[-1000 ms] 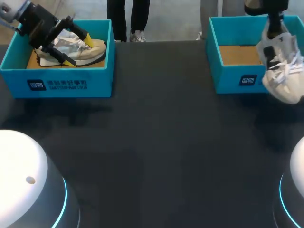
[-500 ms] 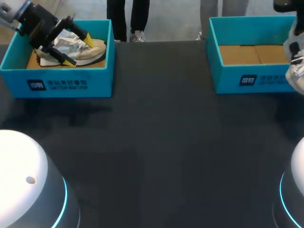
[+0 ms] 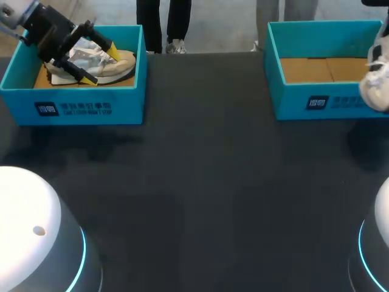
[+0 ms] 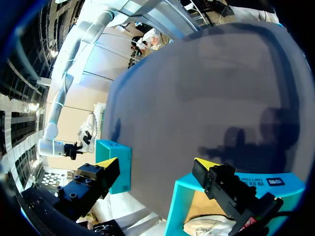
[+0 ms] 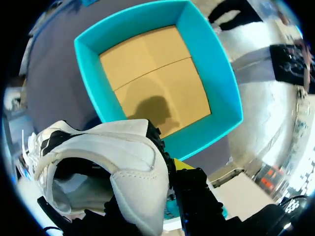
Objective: Take the shoe out of the shoebox, open the shoe tongue, remove and reinsert the insole, then place the shoe into the shoebox
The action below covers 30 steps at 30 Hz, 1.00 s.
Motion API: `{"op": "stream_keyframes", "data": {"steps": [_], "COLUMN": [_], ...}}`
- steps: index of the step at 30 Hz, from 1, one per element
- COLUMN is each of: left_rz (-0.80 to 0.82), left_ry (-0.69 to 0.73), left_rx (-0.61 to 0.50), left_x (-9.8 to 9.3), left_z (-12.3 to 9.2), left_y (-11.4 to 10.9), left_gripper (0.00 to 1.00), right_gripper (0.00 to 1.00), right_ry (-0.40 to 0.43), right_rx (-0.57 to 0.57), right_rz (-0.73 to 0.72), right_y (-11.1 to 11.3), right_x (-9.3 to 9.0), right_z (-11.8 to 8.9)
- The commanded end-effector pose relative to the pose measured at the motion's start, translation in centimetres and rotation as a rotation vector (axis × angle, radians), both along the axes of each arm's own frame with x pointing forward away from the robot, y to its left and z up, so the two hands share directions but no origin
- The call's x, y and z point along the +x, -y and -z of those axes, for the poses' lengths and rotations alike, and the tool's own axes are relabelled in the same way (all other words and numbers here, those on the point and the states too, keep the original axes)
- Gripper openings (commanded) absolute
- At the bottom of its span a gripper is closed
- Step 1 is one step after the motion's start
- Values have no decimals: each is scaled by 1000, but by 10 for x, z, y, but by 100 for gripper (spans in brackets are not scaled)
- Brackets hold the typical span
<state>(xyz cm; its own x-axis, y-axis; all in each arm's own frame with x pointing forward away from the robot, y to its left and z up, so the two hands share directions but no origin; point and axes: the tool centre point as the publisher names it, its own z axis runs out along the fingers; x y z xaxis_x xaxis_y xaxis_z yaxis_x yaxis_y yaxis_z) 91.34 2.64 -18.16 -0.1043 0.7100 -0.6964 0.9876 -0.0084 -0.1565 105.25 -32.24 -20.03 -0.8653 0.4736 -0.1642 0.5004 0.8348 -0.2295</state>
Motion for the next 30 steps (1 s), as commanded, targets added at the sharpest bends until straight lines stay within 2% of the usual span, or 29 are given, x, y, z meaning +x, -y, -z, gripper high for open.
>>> {"op": "stream_keyframes", "data": {"steps": [1, 5, 10, 20, 30], "left_rz": [0, 0, 0, 0, 0], "left_ry": [1, 1, 1, 1, 1], "left_rx": [3, 3, 3, 3, 3], "left_x": [0, 0, 0, 0, 0], "left_z": [0, 0, 0, 0, 0], "left_y": [0, 0, 0, 0, 0], "left_gripper": [100, 100, 100, 100, 100], "right_gripper": [0, 0, 0, 0, 0], "right_ry": [49, 88, 134, 209, 271], "right_rx": [-9, 5, 58, 74, 37], "right_rz": [203, 376, 645, 1015, 1210], "right_y": [-11, -15, -4, 3, 8], "right_x": [4, -1, -3, -19, -31], "right_z": [-8, -8, -8, -11, -9]}}
